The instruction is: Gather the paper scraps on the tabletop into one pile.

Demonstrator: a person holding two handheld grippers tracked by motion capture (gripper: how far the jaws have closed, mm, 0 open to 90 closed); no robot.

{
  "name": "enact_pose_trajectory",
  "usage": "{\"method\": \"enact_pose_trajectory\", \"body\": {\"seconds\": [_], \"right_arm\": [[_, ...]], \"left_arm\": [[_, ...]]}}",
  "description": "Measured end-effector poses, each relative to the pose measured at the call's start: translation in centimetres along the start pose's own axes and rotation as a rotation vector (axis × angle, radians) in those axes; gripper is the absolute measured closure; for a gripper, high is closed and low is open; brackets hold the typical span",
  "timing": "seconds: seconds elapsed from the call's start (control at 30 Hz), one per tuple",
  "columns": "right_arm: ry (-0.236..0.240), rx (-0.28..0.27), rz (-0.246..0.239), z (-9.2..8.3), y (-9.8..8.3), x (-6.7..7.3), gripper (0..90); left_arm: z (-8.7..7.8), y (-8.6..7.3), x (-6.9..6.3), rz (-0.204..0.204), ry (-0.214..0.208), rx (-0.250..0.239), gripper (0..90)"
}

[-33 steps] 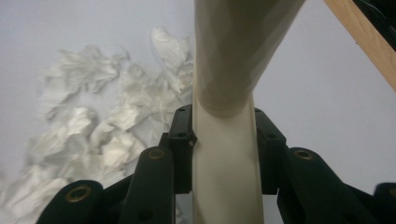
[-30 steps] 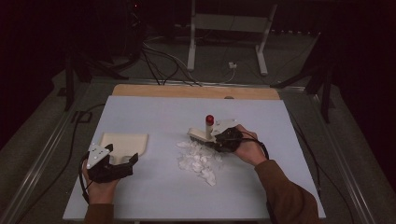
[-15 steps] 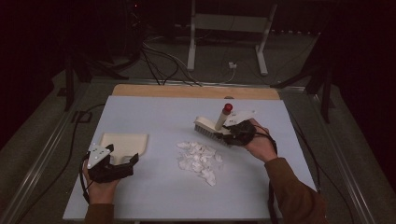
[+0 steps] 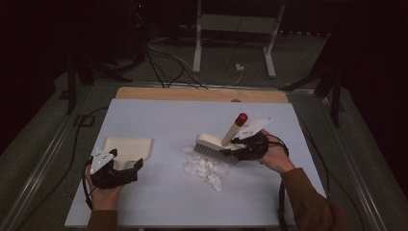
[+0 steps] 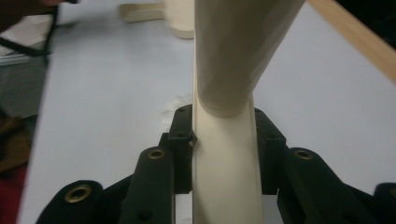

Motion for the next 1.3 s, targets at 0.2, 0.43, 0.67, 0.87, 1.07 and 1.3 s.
{"method": "enact_pose_trajectory", "body": {"seconds": [0.2, 0.43, 0.67, 0.87, 1.07, 1.3], "right_arm": [[0.077, 0.032, -0.036, 0.4, -0.3, 2.1, 66.8], [0.155, 0.070, -0.053, 1.4, -0.9, 3.4, 66.8], [0.217, 0.103, -0.076, 2.2, -1.2, 4.7, 66.8], [0.262, 0.119, -0.108, 2.5, -1.5, 5.7, 66.8], [0.310, 0.160, -0.130, 2.9, -2.0, 6.6, 66.8], [0.328, 0.244, -0.147, 4.1, -3.5, 6.2, 66.8]], "left_arm": [[0.1, 0.0, 0.0, 0.001, 0.000, 0.002, 0.5], [0.0, -0.1, 0.1, -0.006, 0.003, 0.001, 0.5], [0.0, 0.0, 0.1, -0.008, 0.005, -0.002, 0.5], [0.0, -0.1, 0.1, -0.005, 0.004, 0.001, 0.5], [-0.1, 0.0, 0.2, -0.010, 0.007, -0.004, 0.5], [-0.1, 0.0, 0.2, -0.010, 0.006, -0.001, 0.5]]}}
Point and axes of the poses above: each handheld gripper's, and its own axes: z roughly forward along the jaws, y roughly out of its top, x roughly to its left, the point moved 9 cm from there along z, roughly forward along the jaws, and after that the axes turned 1 degree about -z, right-handed, at the moved point
